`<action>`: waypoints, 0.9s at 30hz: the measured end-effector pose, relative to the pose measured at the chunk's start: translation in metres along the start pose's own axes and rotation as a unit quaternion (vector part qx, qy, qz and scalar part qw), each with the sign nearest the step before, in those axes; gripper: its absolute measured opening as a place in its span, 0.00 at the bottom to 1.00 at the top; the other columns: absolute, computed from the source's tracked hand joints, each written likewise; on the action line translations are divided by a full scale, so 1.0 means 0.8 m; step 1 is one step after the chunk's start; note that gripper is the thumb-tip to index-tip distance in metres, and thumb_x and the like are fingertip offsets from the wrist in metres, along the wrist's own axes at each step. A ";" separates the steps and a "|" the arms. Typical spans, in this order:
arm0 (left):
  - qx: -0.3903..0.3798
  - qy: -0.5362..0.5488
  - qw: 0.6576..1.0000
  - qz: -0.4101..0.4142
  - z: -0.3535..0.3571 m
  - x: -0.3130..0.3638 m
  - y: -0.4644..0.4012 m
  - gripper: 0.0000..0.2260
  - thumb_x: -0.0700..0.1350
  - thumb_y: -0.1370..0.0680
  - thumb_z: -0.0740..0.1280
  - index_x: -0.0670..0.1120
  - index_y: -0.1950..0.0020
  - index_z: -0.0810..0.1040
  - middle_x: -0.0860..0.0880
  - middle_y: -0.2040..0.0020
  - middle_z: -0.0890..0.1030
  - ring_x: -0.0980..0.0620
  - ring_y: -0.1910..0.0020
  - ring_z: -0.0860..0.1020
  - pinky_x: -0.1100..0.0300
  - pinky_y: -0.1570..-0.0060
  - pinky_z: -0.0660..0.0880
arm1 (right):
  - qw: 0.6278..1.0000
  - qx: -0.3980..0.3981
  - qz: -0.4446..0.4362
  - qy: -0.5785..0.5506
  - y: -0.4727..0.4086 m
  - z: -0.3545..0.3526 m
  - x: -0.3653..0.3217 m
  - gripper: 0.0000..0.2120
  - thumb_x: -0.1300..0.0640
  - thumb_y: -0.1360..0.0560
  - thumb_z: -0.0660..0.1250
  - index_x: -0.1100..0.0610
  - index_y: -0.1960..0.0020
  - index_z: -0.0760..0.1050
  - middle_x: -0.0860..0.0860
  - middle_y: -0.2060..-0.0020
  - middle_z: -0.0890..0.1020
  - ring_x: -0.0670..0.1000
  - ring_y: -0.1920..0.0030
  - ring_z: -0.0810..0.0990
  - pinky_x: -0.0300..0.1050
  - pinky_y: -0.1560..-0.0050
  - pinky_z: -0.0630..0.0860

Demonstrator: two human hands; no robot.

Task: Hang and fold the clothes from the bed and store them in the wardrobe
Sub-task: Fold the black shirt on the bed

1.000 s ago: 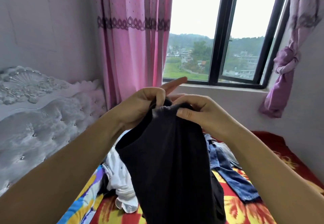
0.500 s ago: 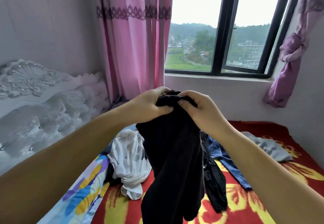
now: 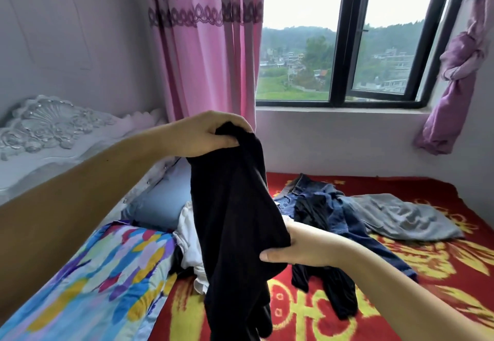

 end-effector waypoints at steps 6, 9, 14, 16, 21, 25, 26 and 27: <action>0.045 0.117 0.992 -0.016 -0.016 -0.022 0.017 0.23 0.29 0.22 0.61 0.58 0.53 0.81 0.58 0.56 0.82 0.61 0.55 0.80 0.69 0.56 0.75 | 0.997 -0.020 0.048 0.063 -0.023 0.032 0.046 0.15 0.46 0.20 0.62 0.58 0.50 0.78 0.45 0.63 0.80 0.46 0.60 0.79 0.36 0.60 0.73; 0.094 0.117 0.987 -0.064 -0.041 -0.054 0.028 0.18 0.29 0.22 0.61 0.51 0.50 0.80 0.58 0.60 0.82 0.64 0.59 0.80 0.73 0.59 0.74 | 0.989 0.092 0.045 0.106 -0.022 -0.012 0.066 0.15 0.52 0.21 0.63 0.56 0.64 0.73 0.47 0.68 0.76 0.45 0.67 0.73 0.37 0.65 0.69; 0.154 0.073 0.971 -0.167 -0.046 -0.118 0.043 0.09 0.36 0.20 0.64 0.48 0.46 0.79 0.52 0.57 0.81 0.59 0.59 0.78 0.74 0.58 0.74 | 0.907 0.415 0.007 0.072 0.017 -0.130 0.077 0.13 0.62 0.26 0.65 0.60 0.69 0.68 0.54 0.73 0.70 0.48 0.70 0.66 0.49 0.64 0.65; 0.178 0.113 0.963 -0.168 -0.044 -0.127 0.038 0.10 0.37 0.20 0.64 0.50 0.46 0.79 0.53 0.58 0.82 0.59 0.60 0.79 0.72 0.58 0.75 | 0.888 0.452 0.010 0.080 0.016 -0.138 0.082 0.12 0.62 0.26 0.64 0.65 0.66 0.69 0.59 0.71 0.73 0.52 0.69 0.68 0.50 0.59 0.69; 0.223 0.165 0.951 -0.139 -0.061 -0.131 0.015 0.12 0.38 0.20 0.64 0.55 0.49 0.81 0.55 0.58 0.83 0.59 0.58 0.81 0.69 0.58 0.76 | 0.849 0.495 -0.090 0.159 0.035 -0.124 0.071 0.14 0.67 0.25 0.70 0.68 0.68 0.72 0.56 0.67 0.80 0.51 0.59 0.79 0.57 0.23 0.49; 0.217 0.171 0.953 -0.128 -0.070 -0.140 0.008 0.14 0.38 0.20 0.64 0.57 0.52 0.82 0.56 0.58 0.83 0.61 0.57 0.81 0.70 0.57 0.77 | 0.860 0.415 -0.219 0.199 0.050 -0.114 0.042 0.22 0.50 0.27 0.72 0.60 0.70 0.66 0.44 0.72 0.67 0.43 0.70 0.64 0.36 0.37 0.70; 0.222 0.169 0.951 -0.130 -0.072 -0.145 0.006 0.14 0.38 0.20 0.64 0.57 0.52 0.82 0.56 0.58 0.83 0.60 0.57 0.81 0.69 0.56 0.77 | 0.888 0.370 -0.209 0.174 0.048 -0.110 0.040 0.24 0.44 0.27 0.70 0.60 0.69 0.67 0.44 0.72 0.67 0.43 0.71 0.64 0.29 0.51 0.71; 0.232 0.166 0.949 -0.135 -0.074 -0.151 0.003 0.13 0.39 0.20 0.64 0.56 0.51 0.82 0.56 0.58 0.83 0.59 0.57 0.81 0.68 0.55 0.77 | 0.911 0.331 -0.191 0.155 0.046 -0.105 0.042 0.23 0.42 0.27 0.70 0.60 0.68 0.70 0.44 0.72 0.69 0.43 0.70 0.67 0.27 0.61 0.68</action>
Point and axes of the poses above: each hand's wrist, its own y-axis away from the middle knuckle, its own z-axis out of the palm, x = y × z, the point moved 6 cm from there along -y, towards the middle knuckle
